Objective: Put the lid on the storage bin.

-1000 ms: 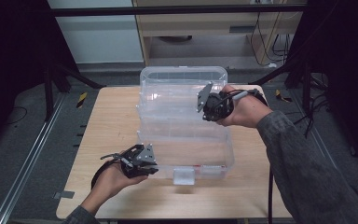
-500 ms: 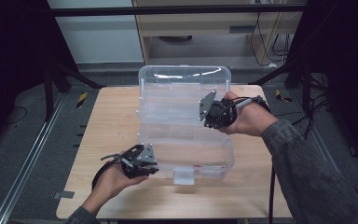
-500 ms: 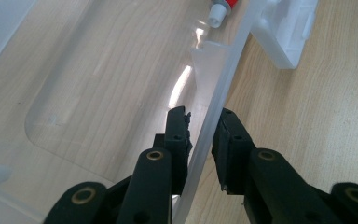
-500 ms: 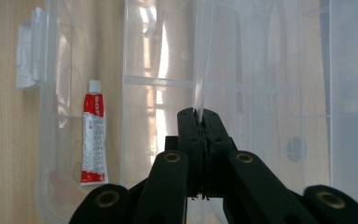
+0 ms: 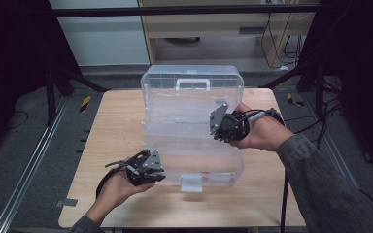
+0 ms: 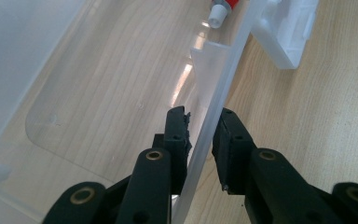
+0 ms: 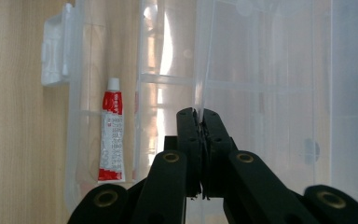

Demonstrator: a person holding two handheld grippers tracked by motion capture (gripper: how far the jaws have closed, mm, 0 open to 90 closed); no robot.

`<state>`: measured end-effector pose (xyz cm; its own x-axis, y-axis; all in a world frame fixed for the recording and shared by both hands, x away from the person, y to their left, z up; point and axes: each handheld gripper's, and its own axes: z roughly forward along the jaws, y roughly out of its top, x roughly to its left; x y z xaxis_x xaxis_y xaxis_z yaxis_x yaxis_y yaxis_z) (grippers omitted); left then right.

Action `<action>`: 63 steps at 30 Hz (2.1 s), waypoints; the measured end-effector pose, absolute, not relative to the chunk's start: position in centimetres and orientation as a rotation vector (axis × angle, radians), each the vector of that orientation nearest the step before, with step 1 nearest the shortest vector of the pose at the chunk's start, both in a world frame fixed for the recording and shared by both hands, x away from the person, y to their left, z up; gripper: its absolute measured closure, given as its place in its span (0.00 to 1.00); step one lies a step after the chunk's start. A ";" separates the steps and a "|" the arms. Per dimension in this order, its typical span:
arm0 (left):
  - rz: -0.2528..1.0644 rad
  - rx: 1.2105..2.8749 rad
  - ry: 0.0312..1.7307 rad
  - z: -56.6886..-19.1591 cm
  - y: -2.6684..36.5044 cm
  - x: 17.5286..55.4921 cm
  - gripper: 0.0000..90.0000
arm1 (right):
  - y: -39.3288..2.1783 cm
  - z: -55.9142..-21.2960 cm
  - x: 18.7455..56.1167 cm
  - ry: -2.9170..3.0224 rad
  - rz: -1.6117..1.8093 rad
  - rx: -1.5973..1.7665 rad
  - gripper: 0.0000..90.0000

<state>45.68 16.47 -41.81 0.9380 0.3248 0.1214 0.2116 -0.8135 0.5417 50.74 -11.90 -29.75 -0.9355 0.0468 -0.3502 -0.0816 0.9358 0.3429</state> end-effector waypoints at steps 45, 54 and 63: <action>0.269 2.514 0.442 -42.0 16.2 45.2 0.83 | -12.3 -30.9 49.0 2.766 0.487 -0.044 0.96; 0.263 2.494 0.474 -42.1 16.3 45.0 0.82 | -12.4 -31.0 48.9 2.766 0.490 -0.040 0.95; 0.274 2.507 0.405 -42.0 16.4 45.4 0.82 | -12.4 -31.1 48.7 2.763 0.490 -0.041 0.95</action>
